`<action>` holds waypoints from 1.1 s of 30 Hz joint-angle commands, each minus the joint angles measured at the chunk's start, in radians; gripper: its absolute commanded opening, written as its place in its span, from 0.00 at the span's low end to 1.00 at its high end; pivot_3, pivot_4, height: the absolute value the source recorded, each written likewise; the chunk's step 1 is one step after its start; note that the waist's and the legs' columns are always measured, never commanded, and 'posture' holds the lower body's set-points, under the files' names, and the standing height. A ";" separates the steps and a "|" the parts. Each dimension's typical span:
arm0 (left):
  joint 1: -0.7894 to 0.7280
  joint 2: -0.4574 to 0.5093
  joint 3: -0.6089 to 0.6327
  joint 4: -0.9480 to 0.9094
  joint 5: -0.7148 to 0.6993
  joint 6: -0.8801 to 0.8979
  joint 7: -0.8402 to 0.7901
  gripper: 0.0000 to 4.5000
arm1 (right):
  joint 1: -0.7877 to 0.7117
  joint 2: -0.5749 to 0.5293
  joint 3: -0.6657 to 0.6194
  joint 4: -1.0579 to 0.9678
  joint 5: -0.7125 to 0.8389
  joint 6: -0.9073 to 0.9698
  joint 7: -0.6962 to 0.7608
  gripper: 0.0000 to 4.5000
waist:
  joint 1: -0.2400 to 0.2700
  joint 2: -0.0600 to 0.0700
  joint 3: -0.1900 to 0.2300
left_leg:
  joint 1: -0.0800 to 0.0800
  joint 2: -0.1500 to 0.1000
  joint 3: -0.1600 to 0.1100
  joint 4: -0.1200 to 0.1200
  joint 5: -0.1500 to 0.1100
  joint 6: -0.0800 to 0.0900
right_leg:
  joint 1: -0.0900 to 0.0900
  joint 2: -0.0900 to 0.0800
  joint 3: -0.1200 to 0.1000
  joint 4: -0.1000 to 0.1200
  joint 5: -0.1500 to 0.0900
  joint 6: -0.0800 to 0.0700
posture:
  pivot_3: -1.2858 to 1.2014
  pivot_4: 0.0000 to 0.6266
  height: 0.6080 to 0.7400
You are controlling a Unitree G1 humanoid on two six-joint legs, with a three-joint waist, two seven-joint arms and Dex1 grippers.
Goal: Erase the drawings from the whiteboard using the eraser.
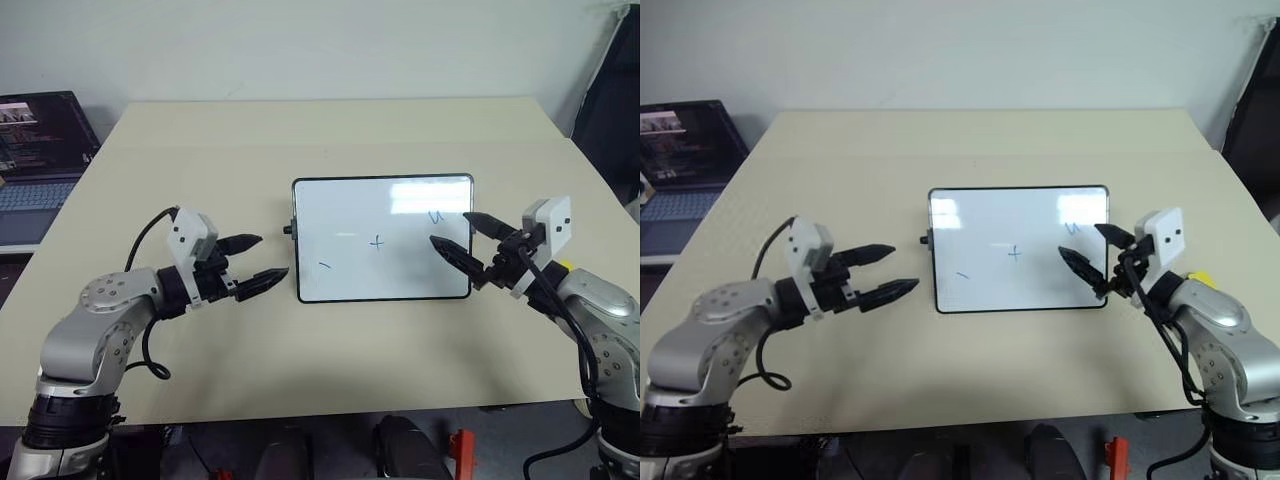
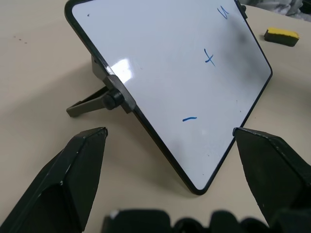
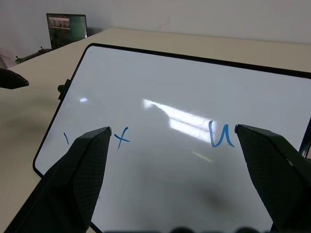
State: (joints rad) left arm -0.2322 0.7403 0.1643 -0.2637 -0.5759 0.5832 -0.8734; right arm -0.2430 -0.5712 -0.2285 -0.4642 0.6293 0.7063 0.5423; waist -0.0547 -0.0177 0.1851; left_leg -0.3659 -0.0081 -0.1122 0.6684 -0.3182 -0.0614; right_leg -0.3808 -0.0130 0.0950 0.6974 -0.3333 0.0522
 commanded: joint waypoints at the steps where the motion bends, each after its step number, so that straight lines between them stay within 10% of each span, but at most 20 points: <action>1: -0.029 0.014 0.039 -0.015 -0.017 -0.008 -0.004 1.00 | -0.027 0.000 0.011 -0.003 -0.014 -0.050 0.013 0.99 | 0.000 0.000 0.000 | 0.000 0.000 0.000 0.000 0.000 0.000 | 0.000 0.000 0.000 0.000 0.000 0.000 | 0.52 0.24 1.00; 33: -0.037 0.079 -0.058 -0.034 -0.020 0.003 -0.177 1.00 | 0.107 -0.085 -0.123 -0.044 -0.023 -0.052 -0.025 0.99 | 0.004 0.000 0.000 | 0.000 0.000 0.000 0.000 0.000 0.000 | 0.001 0.000 0.000 -0.001 0.000 0.000 | 0.52 0.24 1.00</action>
State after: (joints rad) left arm -0.2689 0.7932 0.0912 -0.2516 -0.5835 0.5875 -1.0288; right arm -0.1419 -0.6310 -0.2809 -0.4648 0.5943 0.6545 0.5238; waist -0.0503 -0.0177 0.1851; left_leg -0.3662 -0.0082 -0.1123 0.6687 -0.3182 -0.0613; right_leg -0.3801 -0.0130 0.0947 0.6968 -0.3333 0.0522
